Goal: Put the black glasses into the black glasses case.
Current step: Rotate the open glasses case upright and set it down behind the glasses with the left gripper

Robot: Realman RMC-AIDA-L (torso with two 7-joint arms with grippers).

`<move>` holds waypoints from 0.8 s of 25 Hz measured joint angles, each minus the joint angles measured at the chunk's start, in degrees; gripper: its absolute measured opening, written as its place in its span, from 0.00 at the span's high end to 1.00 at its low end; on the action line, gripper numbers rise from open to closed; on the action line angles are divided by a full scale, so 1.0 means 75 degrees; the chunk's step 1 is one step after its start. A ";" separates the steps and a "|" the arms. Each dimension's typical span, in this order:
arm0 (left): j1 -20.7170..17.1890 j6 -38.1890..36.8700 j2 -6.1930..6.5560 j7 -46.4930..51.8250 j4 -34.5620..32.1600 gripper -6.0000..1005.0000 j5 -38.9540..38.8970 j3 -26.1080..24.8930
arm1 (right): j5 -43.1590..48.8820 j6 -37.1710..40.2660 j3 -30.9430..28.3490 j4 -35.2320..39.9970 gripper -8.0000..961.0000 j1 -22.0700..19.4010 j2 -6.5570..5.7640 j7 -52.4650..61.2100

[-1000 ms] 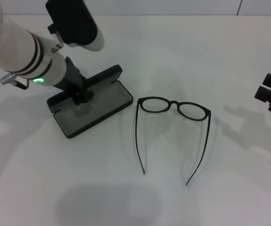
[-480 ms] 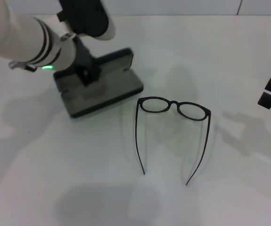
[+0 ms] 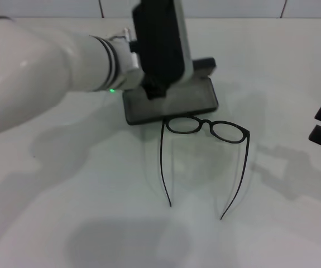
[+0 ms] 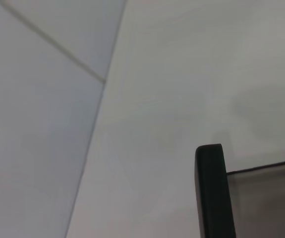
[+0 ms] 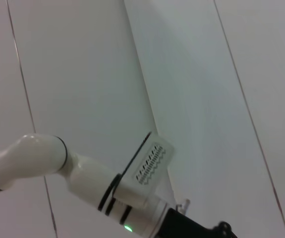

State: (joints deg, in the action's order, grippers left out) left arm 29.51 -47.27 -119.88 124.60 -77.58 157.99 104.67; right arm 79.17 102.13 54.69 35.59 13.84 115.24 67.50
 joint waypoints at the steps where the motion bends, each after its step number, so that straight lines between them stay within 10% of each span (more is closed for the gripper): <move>1: 0.0021 0.0115 0.0000 -0.0134 0.0097 0.81 -0.0119 0.0033 | 0.0001 0.0004 -0.0001 -0.0001 0.54 -0.0035 0.0003 -0.0005; 20: 0.0191 0.1484 0.0000 -0.2044 0.1150 0.85 -0.1166 0.0278 | -0.0043 0.0010 -0.0048 -0.0270 0.54 -0.0140 0.0008 -0.0162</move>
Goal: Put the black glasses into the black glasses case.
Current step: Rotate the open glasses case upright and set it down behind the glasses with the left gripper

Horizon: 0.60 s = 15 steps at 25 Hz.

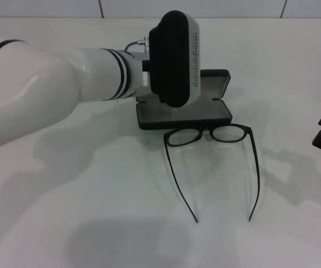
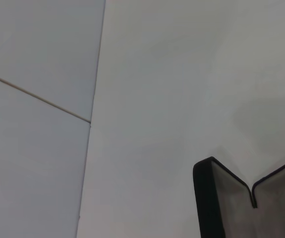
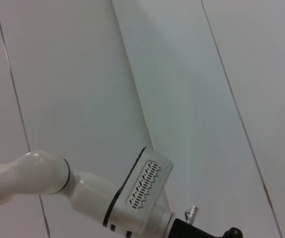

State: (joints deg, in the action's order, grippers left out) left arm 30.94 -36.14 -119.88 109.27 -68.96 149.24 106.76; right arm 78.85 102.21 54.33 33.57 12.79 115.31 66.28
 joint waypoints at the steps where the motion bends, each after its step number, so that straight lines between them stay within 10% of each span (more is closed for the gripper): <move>1: -0.0001 0.0001 0.0000 -0.0001 0.0017 0.85 0.0011 -0.0005 | -0.0002 -0.0001 -0.0001 -0.0011 0.54 0.0000 0.0001 -0.0003; 15: -0.0106 0.0587 0.0009 -0.0016 0.0400 0.85 0.0057 0.0011 | -0.0013 -0.0033 -0.0003 -0.0023 0.54 -0.0019 -0.0002 -0.0014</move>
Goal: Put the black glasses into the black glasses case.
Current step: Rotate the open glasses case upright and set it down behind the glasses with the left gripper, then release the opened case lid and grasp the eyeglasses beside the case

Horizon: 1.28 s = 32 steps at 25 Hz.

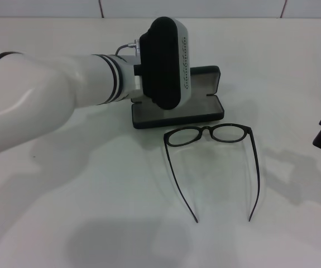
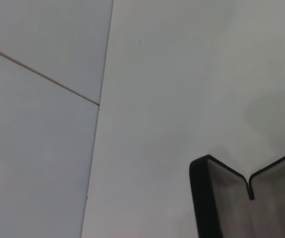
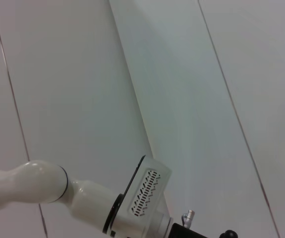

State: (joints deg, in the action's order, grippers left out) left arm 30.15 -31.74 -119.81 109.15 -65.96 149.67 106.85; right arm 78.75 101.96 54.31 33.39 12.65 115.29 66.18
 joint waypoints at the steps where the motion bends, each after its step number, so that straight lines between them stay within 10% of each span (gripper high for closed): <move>1: -0.0008 0.0000 0.0001 -0.0001 0.0001 0.85 -0.0011 0.0003 | 0.0000 0.0002 -0.0002 0.0000 0.54 -0.0015 -0.0003 0.0000; 11: -0.0331 -0.0209 0.0010 -0.0007 -0.0431 0.64 -0.0362 0.0016 | 0.0004 0.0016 -0.0118 0.0000 0.54 -0.0061 -0.0029 0.0000; 32: -0.1477 -0.2950 0.0026 -0.0297 -0.3014 0.64 -0.2568 -0.1556 | 0.0535 -0.0022 -0.0171 0.0705 0.54 -0.0001 -0.0199 0.0606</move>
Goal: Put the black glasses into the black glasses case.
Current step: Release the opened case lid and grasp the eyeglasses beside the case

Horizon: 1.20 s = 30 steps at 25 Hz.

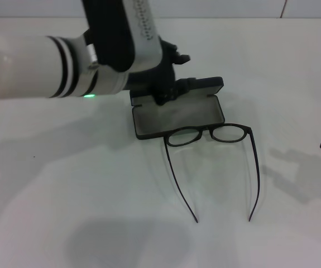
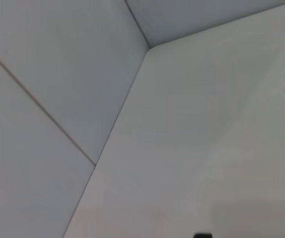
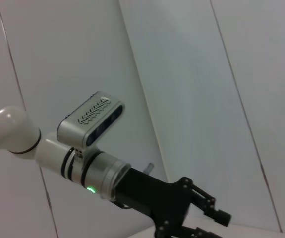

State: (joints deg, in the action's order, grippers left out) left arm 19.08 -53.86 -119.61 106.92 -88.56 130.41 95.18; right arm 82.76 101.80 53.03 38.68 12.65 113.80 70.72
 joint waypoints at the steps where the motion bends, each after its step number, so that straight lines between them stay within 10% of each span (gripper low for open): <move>1: -0.0102 -0.0027 -0.0003 -0.0001 -0.0037 0.64 0.0077 -0.0001 | 0.0014 -0.0004 -0.0013 0.0043 0.54 0.0002 -0.0001 0.0026; 13: -0.0303 -0.1162 -0.0010 0.0070 0.0346 0.64 0.0246 -0.0696 | 0.0028 -0.0195 -0.0028 0.0070 0.54 0.0013 0.0042 0.0059; 30: 0.0740 -0.0778 -0.0012 -0.0075 0.2495 0.65 0.0271 -0.1072 | 0.0029 -0.0273 -0.0040 -0.0001 0.54 0.0038 0.0072 0.0063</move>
State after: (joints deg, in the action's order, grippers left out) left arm 24.63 -59.69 -119.70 106.36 -69.85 132.45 87.14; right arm 82.97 99.74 52.73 38.67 12.93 114.34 71.19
